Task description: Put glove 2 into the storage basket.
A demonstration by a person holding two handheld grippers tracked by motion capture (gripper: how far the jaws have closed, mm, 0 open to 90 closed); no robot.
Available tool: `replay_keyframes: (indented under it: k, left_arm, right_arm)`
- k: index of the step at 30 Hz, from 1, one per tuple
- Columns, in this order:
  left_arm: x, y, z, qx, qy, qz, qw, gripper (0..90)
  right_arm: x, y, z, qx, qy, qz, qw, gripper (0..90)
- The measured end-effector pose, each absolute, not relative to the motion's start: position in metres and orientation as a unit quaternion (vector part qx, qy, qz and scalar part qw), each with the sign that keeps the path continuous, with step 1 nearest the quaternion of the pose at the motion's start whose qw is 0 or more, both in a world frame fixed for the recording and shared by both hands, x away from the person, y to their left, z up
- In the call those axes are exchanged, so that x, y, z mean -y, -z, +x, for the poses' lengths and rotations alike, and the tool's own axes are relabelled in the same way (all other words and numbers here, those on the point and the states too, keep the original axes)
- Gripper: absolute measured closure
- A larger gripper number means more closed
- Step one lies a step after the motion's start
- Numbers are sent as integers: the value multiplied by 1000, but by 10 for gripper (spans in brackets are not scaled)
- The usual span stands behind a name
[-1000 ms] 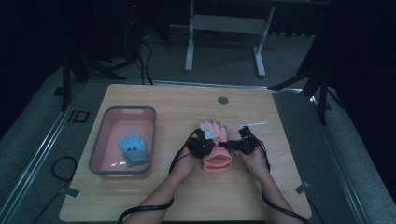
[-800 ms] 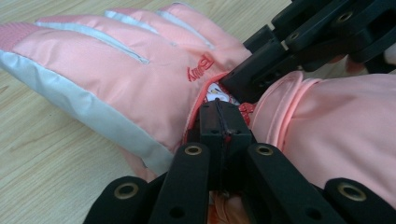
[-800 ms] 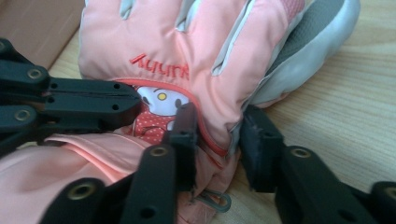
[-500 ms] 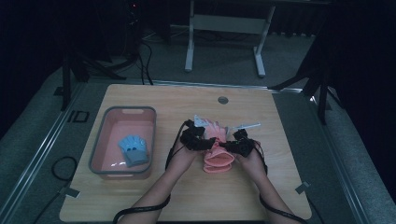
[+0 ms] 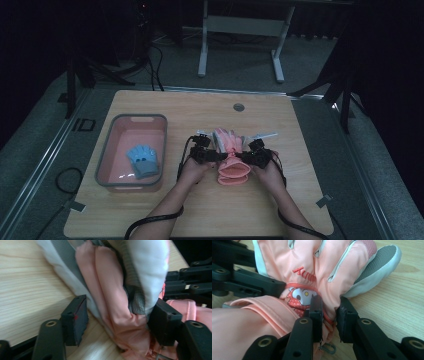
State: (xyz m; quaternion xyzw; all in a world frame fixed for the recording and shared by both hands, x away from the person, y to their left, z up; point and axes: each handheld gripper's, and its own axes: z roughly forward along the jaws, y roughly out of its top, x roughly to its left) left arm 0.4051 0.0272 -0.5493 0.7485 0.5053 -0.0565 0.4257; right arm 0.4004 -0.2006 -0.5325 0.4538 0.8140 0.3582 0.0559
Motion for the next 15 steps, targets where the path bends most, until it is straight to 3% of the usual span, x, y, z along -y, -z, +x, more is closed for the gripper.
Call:
replay_keyframes:
  k: [3,8,9,15]
  left_arm:
    - [-30,556,408,-506,87,734,444,380]
    - [-31,558,408,-502,94,733,449,450]
    - [-30,554,407,-489,85,744,448,530]
    - [-25,540,403,-468,52,768,433,627]
  right_arm:
    - [203,534,400,-810,-364,456,52,762]
    - [202,534,401,-811,-363,455,52,766]
    - [201,533,400,-813,-361,452,60,771]
    - [201,533,393,-805,-378,452,72,783]
